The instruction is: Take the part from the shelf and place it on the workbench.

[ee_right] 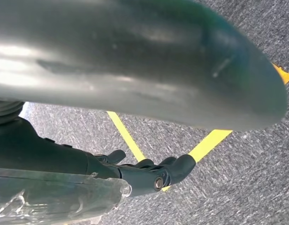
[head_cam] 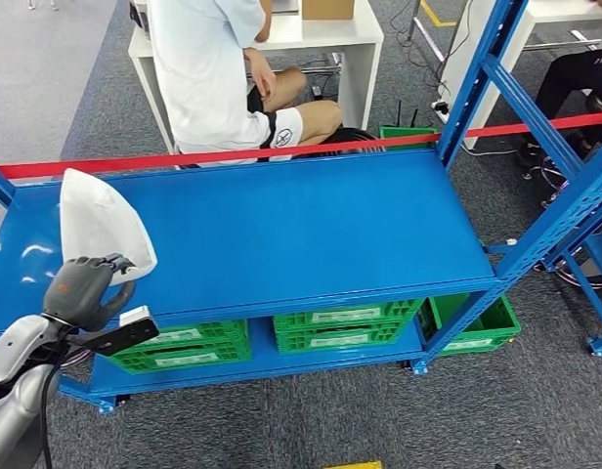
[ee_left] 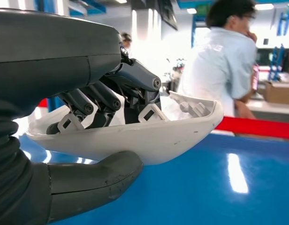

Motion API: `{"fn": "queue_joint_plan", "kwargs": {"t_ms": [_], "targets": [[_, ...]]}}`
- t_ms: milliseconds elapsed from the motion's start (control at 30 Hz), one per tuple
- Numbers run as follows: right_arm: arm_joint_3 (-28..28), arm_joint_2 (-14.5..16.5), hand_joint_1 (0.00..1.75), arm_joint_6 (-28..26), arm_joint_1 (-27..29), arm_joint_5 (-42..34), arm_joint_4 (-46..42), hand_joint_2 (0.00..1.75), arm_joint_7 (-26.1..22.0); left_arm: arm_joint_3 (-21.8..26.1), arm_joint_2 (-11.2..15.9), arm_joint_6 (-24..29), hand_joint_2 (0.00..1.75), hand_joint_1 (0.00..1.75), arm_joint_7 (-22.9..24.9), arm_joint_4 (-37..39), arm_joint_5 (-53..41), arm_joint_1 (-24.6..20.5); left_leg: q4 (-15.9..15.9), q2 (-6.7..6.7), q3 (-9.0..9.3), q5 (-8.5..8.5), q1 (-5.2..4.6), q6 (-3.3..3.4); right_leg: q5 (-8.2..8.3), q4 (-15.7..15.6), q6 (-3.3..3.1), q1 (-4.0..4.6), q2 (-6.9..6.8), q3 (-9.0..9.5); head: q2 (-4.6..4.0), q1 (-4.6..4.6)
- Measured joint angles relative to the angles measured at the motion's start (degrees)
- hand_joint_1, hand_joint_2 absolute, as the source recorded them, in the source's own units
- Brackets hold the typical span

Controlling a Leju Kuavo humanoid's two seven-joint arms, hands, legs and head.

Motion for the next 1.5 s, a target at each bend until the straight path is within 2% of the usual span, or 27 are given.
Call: {"fn": "queue_joint_plan", "kwargs": {"t_ms": [367, 500, 567, 600, 633, 700, 733, 767, 800, 833, 867, 900, 933, 967, 1033, 1100, 1167, 1233, 1267, 1300, 1333, 1400, 1433, 1467, 1500], "targets": [[0.03, 0.0, 0.0, 0.1, 0.03, 0.33, 0.0, 0.0, 0.1, -2.58, 1.4, -2.55, 1.75, 1.75, -0.68, -0.3, 2.2, -1.07, 0.03, 0.0, -0.01, -0.02, -0.01, 0.01, 0.01, -0.02, 0.01, -0.02, 0.0, 0.0, 0.0, -0.01], [0.08, 0.02, 0.0, 0.13, 0.01, 0.44, 0.0, 0.0, 0.11, -3.06, 1.96, -2.7, 1.75, 1.75, -0.67, -0.34, 2.37, -1.21, 0.79, 0.02, -0.35, -0.34, -0.27, 0.58, 0.16, -0.2, 0.35, -0.38, 0.05, -0.08, 0.0, -0.06], [0.11, 0.02, 0.0, 0.15, -0.04, 0.48, -0.01, 0.0, 0.11, -3.06, 2.22, -2.68, 1.75, 1.75, -0.57, -0.5, 2.36, -1.37, 0.42, 0.14, -0.25, -0.09, -0.15, 1.01, -0.03, 0.03, 0.6, -0.29, -0.03, -0.19, 0.0, -0.03], [0.12, 0.02, 0.0, 0.16, -0.08, 0.51, -0.03, 0.0, 0.11, -3.06, 2.34, -2.66, 1.75, 1.75, -0.52, -0.62, 2.34, -1.49, 0.18, 0.24, -0.17, 0.06, -0.01, 1.24, -0.73, 1.15, 0.63, -0.19, -0.23, -0.78, 0.0, 0.07], [0.13, 0.02, 0.0, 0.17, -0.13, 0.54, -0.05, 0.0, 0.1, -3.06, 2.42, -2.65, 1.75, 1.75, -0.46, -0.73, 2.33, -1.58, -0.07, 0.34, -0.06, 0.18, 0.14, 1.46, -1.99, 3.64, 0.62, -0.08, -0.46, -2.07, 0.0, 0.23], [0.19, 0.05, 0.0, 0.23, -0.14, 0.57, -0.08, 0.0, 0.1, -3.2, 2.4, -2.65, 1.75, 1.75, -0.38, -0.8, 2.32, -1.66, -0.12, 0.46, -0.02, 0.17, 0.19, 1.67, -5.53, 12.46, 0.58, 0.04, -0.85, -6.87, 0.0, 0.55], [0.21, 0.07, 0.0, 0.25, -0.11, 0.58, -0.08, 0.0, 0.11, -3.33, 2.37, -2.66, 1.75, 1.75, -0.34, -0.8, 2.32, -1.59, -0.08, 0.48, 0.0, 0.12, 0.14, 1.7, -6.68, 16.76, 0.61, 0.06, -0.91, -9.41, 0.0, 0.61], [0.23, 0.07, 0.0, 0.27, -0.07, 0.58, -0.09, 0.0, 0.11, -3.47, 2.33, -2.67, 1.75, 1.75, -0.33, -0.8, 2.3, -1.51, 0.0, 0.48, 0.05, 0.05, 0.1, 1.68, -6.78, 19.35, 0.64, 0.07, -0.93, -11.22, 0.0, 0.62], [0.24, 0.04, 0.0, 0.27, -0.04, 0.58, -0.1, 0.0, 0.11, -3.55, 2.3, -2.67, 1.75, 1.75, -0.29, -0.8, 2.27, -1.44, 0.13, 0.47, 0.13, -0.06, 0.12, 1.57, -5.59, 19.45, 0.64, 0.08, -0.96, -11.89, 0.0, 0.62], [0.25, 0.0, 0.0, 0.27, -0.05, 0.59, -0.13, 0.0, 0.11, -3.58, 2.3, -2.67, 1.75, 1.75, -0.22, -0.8, 2.23, -1.39, 0.31, 0.43, 0.28, -0.25, 0.2, 1.37, -3.27, 17.11, 0.6, 0.08, -0.99, -11.41, 0.0, 0.61], [0.25, -0.03, 0.0, 0.28, -0.08, 0.6, -0.16, 0.0, 0.11, -3.57, 2.3, -2.67, 1.75, 1.75, -0.15, -0.8, 2.17, -1.38, 0.54, 0.4, 0.42, -0.54, 0.31, 1.06, -0.41, 13.11, 0.57, 0.07, -1.01, -10.11, 0.0, 0.61], [0.27, -0.04, 0.0, 0.31, -0.13, 0.61, -0.17, 0.0, 0.11, -3.57, 2.33, -2.66, 1.75, 1.75, -0.08, -0.81, 2.08, -1.4, 0.82, 0.36, 0.46, -0.84, 0.35, 0.67, 1.73, 9.36, 0.51, 0.15, -0.99, -8.62, 0.0, 0.63], [0.3, -0.03, 0.0, 0.33, -0.18, 0.62, -0.19, 0.0, 0.11, -3.57, 2.38, -2.66, 1.75, 1.75, -0.02, -0.82, 1.95, -1.4, 1.19, 0.32, 0.32, -1.02, 0.37, 0.24, 3.05, 6.23, 0.33, 0.22, -0.92, -7.39, 0.0, 0.65], [0.32, -0.02, 0.0, 0.36, -0.22, 0.64, -0.2, 0.0, 0.13, -3.57, 2.44, -2.65, 1.75, 1.75, 0.06, -0.86, 1.83, -1.39, 1.47, 0.3, 0.01, -1.03, 0.36, -0.19, 3.5, 4.6, 0.06, 0.34, -0.8, -6.81, 0.0, 0.62], [0.36, 0.0, 0.0, 0.35, -0.22, 0.72, -0.2, 0.0, 0.17, -3.59, 2.56, -2.64, 1.75, 1.75, 0.29, -0.93, 1.62, -1.28, 1.78, 0.28, -0.64, -0.62, 0.45, -1.02, 3.26, 4.01, -0.67, 0.55, -0.58, -6.91, 0.0, 0.59], [0.36, -0.01, 0.0, 0.34, -0.16, 0.77, -0.22, 0.0, 0.19, -3.58, 2.73, -2.62, 1.75, 1.75, 0.48, -1.02, 1.44, -1.17, 2.59, 0.4, -1.19, -1.42, 0.64, -1.6, 3.58, 3.81, -1.43, 0.52, -0.55, -7.18, 0.0, 0.57], [0.35, -0.02, 0.0, 0.34, -0.24, 0.78, -0.27, 0.0, 0.18, -3.55, 2.89, -2.6, 1.75, 1.75, 0.55, -1.11, 1.31, -1.13, 7.48, 0.52, -3.4, -4.94, 0.66, -1.87, 4.02, 3.5, -2.27, 0.41, -0.68, -7.49, 0.0, 0.49], [0.37, -0.02, 0.0, 0.36, -0.31, 0.78, -0.28, 0.0, 0.19, -3.56, 2.93, -2.6, 1.75, 1.75, 0.63, -1.14, 1.31, -0.99, 15.54, 0.53, -7.06, -9.01, 0.61, -2.02, 4.52, 3.47, -2.81, 0.47, -0.85, -8.17, 0.0, 0.45], [0.37, -0.02, 0.0, 0.36, -0.31, 0.78, -0.28, 0.0, 0.19, -3.57, 2.93, -2.6, 1.75, 1.75, 0.67, -1.14, 1.31, -0.85, 18.34, 0.53, -8.3, -9.93, 0.62, -2.06, 4.81, 3.47, -2.91, 0.48, -0.93, -8.54, 0.0, 0.45], [0.37, -0.02, 0.0, 0.36, -0.31, 0.78, -0.28, 0.0, 0.19, -3.58, 2.93, -2.61, 1.75, 1.75, 0.68, -1.15, 1.31, -0.74, 19.05, 0.54, -8.51, -9.62, 0.64, -2.08, 5.14, 3.48, -2.88, 0.46, -0.98, -8.92, 0.0, 0.45], [0.36, -0.02, 0.0, 0.36, -0.31, 0.78, -0.28, 0.0, 0.19, -3.57, 2.95, -2.61, 1.75, 1.75, 0.68, -1.15, 1.31, -0.66, 17.53, 0.55, -7.58, -8.24, 0.67, -2.09, 5.48, 3.48, -2.73, 0.39, -1.0, -9.25, 0.0, 0.45], [0.36, -0.04, 0.0, 0.36, -0.34, 0.78, -0.29, 0.0, 0.18, -3.55, 3.03, -2.61, 1.75, 1.75, 0.68, -1.21, 1.31, -0.69, 9.82, 0.6, -3.17, -4.34, 0.79, -2.24, 6.16, 3.49, -2.11, 0.25, -0.94, -9.72, 0.0, 0.39], [0.36, -0.05, 0.0, 0.37, -0.36, 0.78, -0.3, 0.0, 0.19, -3.54, 3.06, -2.6, 1.75, 1.75, 0.69, -1.26, 1.31, -0.78, 6.02, 0.56, -1.17, -3.17, 0.78, -2.23, 6.5, 3.53, -1.72, 0.3, -0.88, -9.92, 0.0, 0.28], [0.36, -0.07, 0.0, 0.37, -0.37, 0.78, -0.3, 0.0, 0.19, -3.55, 3.08, -2.6, 1.75, 1.75, 0.69, -1.33, 1.31, -0.81, 3.49, 0.52, 0.03, -2.53, 0.75, -2.01, 6.97, 3.36, -1.31, 0.4, -0.84, -10.09, 0.0, 0.21], [0.37, -0.09, 0.0, 0.38, -0.35, 0.78, -0.31, 0.0, 0.19, -3.55, 3.08, -2.59, 1.75, 1.75, 0.69, -1.38, 1.31, -0.78, 2.36, 0.45, 0.33, -2.36, 0.67, -1.61, 7.53, 3.06, -0.94, 0.52, -0.82, -10.23, 0.0, 0.15]]}}
